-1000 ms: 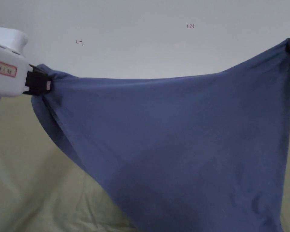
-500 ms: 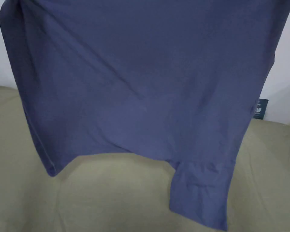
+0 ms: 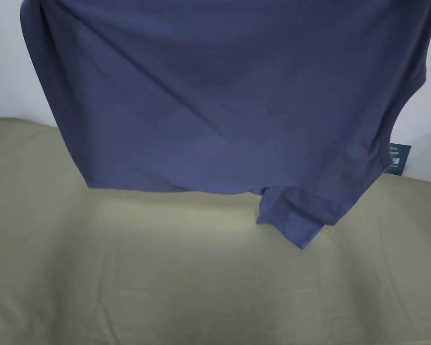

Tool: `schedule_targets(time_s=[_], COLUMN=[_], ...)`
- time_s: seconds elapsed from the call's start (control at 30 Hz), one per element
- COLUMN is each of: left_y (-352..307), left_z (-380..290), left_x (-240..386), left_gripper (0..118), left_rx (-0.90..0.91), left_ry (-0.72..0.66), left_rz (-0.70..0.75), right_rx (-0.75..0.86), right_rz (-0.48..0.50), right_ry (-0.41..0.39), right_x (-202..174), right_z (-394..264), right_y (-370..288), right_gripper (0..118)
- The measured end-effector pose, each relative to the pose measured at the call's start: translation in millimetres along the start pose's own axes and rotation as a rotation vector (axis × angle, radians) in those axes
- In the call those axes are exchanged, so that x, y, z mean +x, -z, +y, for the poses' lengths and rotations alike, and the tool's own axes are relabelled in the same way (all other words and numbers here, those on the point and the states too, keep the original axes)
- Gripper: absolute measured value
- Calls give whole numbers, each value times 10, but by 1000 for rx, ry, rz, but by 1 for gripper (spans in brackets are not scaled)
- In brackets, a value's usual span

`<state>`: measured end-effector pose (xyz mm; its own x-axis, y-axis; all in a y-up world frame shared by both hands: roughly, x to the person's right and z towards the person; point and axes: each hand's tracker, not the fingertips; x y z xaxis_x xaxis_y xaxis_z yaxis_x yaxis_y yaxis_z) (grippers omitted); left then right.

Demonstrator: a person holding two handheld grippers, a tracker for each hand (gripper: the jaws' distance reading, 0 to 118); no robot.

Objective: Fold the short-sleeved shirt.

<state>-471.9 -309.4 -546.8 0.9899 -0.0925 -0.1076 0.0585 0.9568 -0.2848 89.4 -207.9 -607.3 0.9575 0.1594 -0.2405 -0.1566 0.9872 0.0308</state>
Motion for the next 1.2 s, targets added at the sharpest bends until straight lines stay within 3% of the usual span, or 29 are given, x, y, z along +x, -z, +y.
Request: schedule_targets(time_s=[0.57, 0.83, 1.07, 1.2], left_y=[-525, -1198, -1894, -2130], left_z=[-1411, -2268, -3167, -3606], left_x=[13, 14, 89, 109], left_gripper=[7, 7, 7, 7], left_rx=[-123, -233, -277, -324], left_ry=[16, -175, -231, -203], left_rz=[-115, -169, -229, -239], right_rx=[-168, -255, -334, -361], right_rz=[163, 154, 110, 101], right_ry=[21, 167, 304, 318], right_x=[-80, -147, -442, -551], right_z=[-1298, -2261, -3206, -3555], right_y=[-1022, -1900, -2790, -3177], right_gripper=[0, 0, 0, 0])
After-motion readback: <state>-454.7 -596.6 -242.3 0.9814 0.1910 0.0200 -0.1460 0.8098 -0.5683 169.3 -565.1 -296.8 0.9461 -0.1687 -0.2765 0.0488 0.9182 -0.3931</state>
